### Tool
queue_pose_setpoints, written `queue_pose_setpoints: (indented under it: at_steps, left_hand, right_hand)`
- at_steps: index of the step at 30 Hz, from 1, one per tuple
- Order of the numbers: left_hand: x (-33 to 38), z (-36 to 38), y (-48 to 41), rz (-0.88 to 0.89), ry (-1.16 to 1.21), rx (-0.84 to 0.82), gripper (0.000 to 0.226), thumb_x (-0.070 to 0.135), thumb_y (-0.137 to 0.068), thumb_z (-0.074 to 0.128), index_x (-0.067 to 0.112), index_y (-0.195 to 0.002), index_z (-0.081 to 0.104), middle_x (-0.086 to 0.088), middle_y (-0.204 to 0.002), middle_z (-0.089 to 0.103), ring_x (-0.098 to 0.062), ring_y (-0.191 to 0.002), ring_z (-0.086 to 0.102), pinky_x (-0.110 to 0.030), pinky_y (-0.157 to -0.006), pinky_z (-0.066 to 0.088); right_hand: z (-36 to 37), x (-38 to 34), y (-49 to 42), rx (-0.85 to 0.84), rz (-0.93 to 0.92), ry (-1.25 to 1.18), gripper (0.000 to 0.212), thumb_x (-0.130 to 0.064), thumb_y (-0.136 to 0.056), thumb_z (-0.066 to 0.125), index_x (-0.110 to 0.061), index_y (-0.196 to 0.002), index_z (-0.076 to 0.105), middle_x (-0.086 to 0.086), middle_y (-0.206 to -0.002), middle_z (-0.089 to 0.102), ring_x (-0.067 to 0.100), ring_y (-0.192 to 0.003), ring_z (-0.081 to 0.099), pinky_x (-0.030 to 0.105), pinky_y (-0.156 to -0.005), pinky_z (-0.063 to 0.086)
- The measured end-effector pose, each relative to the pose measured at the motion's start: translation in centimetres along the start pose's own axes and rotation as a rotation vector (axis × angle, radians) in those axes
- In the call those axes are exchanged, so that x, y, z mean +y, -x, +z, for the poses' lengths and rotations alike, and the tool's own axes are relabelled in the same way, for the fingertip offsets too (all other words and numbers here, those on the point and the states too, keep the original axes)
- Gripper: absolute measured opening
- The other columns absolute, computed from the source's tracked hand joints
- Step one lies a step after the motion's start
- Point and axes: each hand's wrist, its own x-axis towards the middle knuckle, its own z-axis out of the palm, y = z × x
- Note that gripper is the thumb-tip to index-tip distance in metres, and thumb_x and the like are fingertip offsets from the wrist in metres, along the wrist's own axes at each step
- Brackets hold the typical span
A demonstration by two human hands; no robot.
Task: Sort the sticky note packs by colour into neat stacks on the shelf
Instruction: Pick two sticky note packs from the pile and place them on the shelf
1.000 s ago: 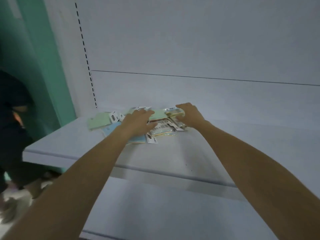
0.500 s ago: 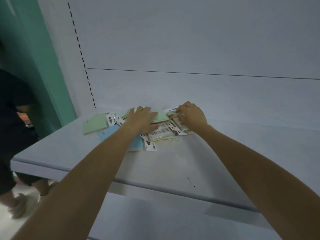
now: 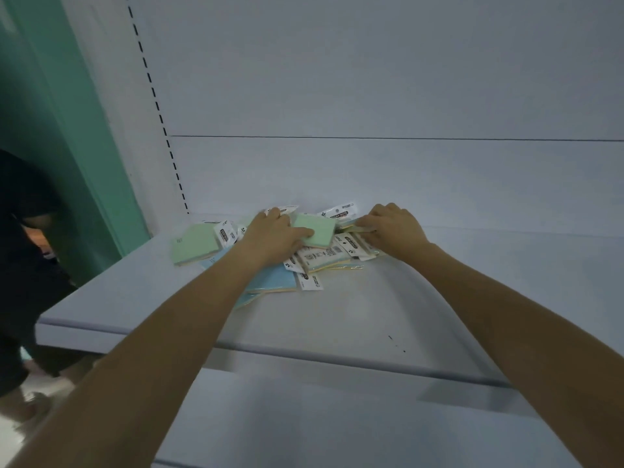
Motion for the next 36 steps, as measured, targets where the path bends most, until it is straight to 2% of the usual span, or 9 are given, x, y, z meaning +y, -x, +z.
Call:
queue_pose_setpoints:
  at_steps: [4, 9, 14, 18, 21, 24, 30, 33, 36]
  left_hand:
    - [0.6, 0.1, -0.7, -0.101, 0.225, -0.104, 0.039, 0.042, -0.097, 0.030, 0.033, -0.132, 0.043, -0.012, -0.135, 0.052, -0.037, -0.130, 0.033, -0.042, -0.102, 0.034]
    - [1.2, 0.1, -2.1, -0.288, 0.570, 0.032, 0.020, 0.040, -0.084, 0.056, 0.021, -0.084, 0.049, -0.008, -0.108, 0.065, -0.031, -0.109, 0.055, -0.037, -0.089, 0.042]
    - [1.0, -0.6, -2.5, -0.326, 0.938, 0.089, 0.044, 0.022, -0.074, 0.073, 0.013, -0.106, 0.044, -0.014, -0.111, 0.057, -0.032, -0.107, 0.054, -0.039, -0.090, 0.043]
    - [0.4, -1.1, -2.6, -0.239, 1.016, 0.170, 0.044, -0.002, -0.075, 0.064, 0.012, -0.115, 0.053, -0.018, -0.122, 0.055, -0.032, -0.114, 0.051, -0.033, -0.086, 0.044]
    - [0.0, -1.1, -2.8, -0.236, 1.210, 0.165, 0.036, -0.011, -0.076, 0.056, 0.018, -0.097, 0.060, -0.014, -0.110, 0.059, -0.032, -0.107, 0.057, -0.033, -0.081, 0.045]
    - [0.9, -1.7, -2.4, -0.184, 1.324, 0.226, 0.038, -0.011, -0.078, 0.054, 0.019, -0.100, 0.060, 0.004, -0.091, 0.049, -0.024, -0.100, 0.052, -0.038, -0.088, 0.049]
    - [7.4, -3.1, -2.0, -0.128, 1.493, 0.305, 0.041, -0.008, -0.083, 0.050, 0.012, -0.119, 0.056, 0.005, -0.109, 0.046, -0.016, -0.121, 0.046, -0.045, -0.103, 0.045]
    - [12.8, -4.1, -2.2, -0.126, 1.565, 0.318, 0.044, -0.009, -0.084, 0.046, 0.009, -0.123, 0.054, 0.000, -0.111, 0.046, -0.014, -0.113, 0.047, -0.022, -0.077, 0.056]
    - [19.1, -5.1, -2.5, -0.094, 1.705, 0.235, 0.046, -0.011, -0.085, 0.043, 0.009, -0.126, 0.052, -0.004, -0.113, 0.044, -0.019, -0.100, 0.051, -0.005, -0.049, 0.049]
  right_hand:
    - [-0.9, -0.2, -0.2, 0.021, 0.018, 0.077, 0.031, -0.018, -0.095, 0.041, -0.017, -0.121, 0.056, 0.010, -0.122, 0.056, 0.031, -0.111, 0.050, 0.036, -0.081, 0.042]
    - [-2.4, 0.7, 0.5, 0.162, 0.187, -0.119, 0.028, -0.021, -0.096, 0.039, -0.015, -0.116, 0.056, 0.009, -0.116, 0.060, 0.029, -0.106, 0.055, 0.037, -0.083, 0.044]
    - [-3.2, 1.7, 1.3, 0.344, 0.524, -0.791, 0.023, -0.013, -0.091, 0.050, -0.001, -0.109, 0.058, 0.009, -0.095, 0.059, 0.023, -0.082, 0.059, 0.020, -0.059, 0.054]
    - [-2.7, 0.9, 2.5, 0.357, 0.719, -1.291, 0.011, -0.001, -0.090, 0.049, 0.001, -0.100, 0.054, 0.009, -0.077, 0.057, 0.019, -0.066, 0.059, 0.015, -0.054, 0.056]
    - [-2.4, 0.6, 3.9, 0.381, 0.771, -1.405, 0.007, 0.004, -0.088, 0.047, 0.001, -0.091, 0.052, 0.008, -0.076, 0.056, 0.018, -0.066, 0.059, 0.018, -0.057, 0.058]
    - [-2.8, 1.0, 5.6, 0.421, 0.796, -1.398, 0.015, 0.005, -0.088, 0.045, -0.007, -0.079, 0.050, 0.007, -0.077, 0.055, 0.018, -0.067, 0.059, 0.021, -0.058, 0.058]
    - [-5.2, 4.4, 10.6, 0.531, 0.769, -1.308, 0.030, 0.005, -0.086, 0.044, -0.009, -0.112, 0.050, 0.005, -0.082, 0.056, 0.018, -0.068, 0.061, 0.022, -0.062, 0.058]
    - [-6.9, 7.8, 14.5, 0.561, 0.787, -1.252, 0.039, 0.006, -0.086, 0.042, -0.013, -0.120, 0.050, 0.007, -0.084, 0.054, 0.019, -0.068, 0.061, 0.021, -0.062, 0.059]
    - [-8.8, 12.2, 19.2, 0.575, 0.811, -1.202, 0.045, 0.006, -0.086, 0.041, -0.016, -0.124, 0.050, 0.008, -0.080, 0.055, 0.021, -0.066, 0.061, 0.023, -0.064, 0.059]
